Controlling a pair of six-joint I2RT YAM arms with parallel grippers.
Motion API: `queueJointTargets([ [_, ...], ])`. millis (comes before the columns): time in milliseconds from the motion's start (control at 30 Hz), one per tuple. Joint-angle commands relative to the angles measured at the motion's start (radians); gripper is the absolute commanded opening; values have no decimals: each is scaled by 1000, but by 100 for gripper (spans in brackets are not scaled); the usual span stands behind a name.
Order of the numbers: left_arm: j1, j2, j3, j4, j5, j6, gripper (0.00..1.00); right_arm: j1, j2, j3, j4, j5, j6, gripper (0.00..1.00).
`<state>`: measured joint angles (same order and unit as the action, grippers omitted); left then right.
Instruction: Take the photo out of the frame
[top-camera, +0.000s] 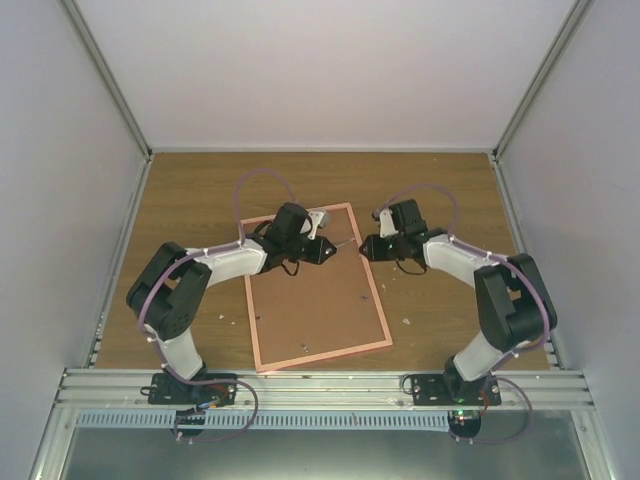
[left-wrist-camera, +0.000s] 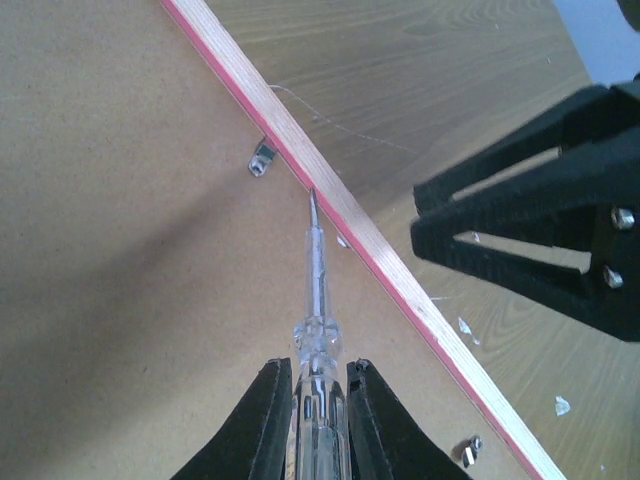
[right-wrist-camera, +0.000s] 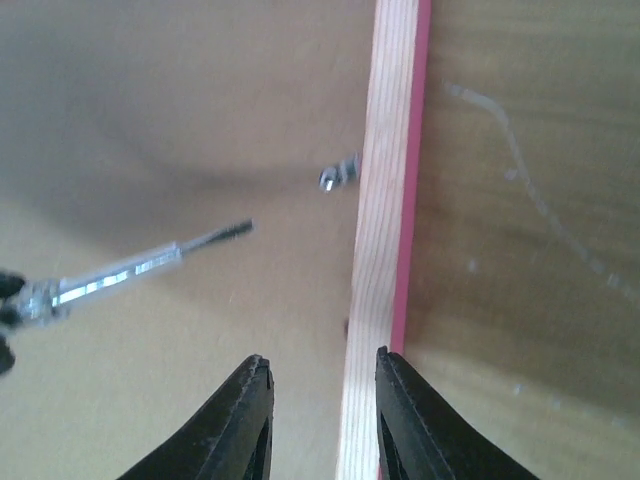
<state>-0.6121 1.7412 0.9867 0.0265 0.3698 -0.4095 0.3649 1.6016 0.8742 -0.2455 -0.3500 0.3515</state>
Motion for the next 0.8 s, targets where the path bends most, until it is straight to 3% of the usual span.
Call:
queueJointTargets([
  [0,8,38,47,25,3,22,0,0,77,69,31,65,-36,30],
  [400,8,113,84,21,10,35,0,1,181,76,64,7,-41,27],
  [767,9,154,114,39,12,38,0,0,199,52,85,-2,-31,14],
])
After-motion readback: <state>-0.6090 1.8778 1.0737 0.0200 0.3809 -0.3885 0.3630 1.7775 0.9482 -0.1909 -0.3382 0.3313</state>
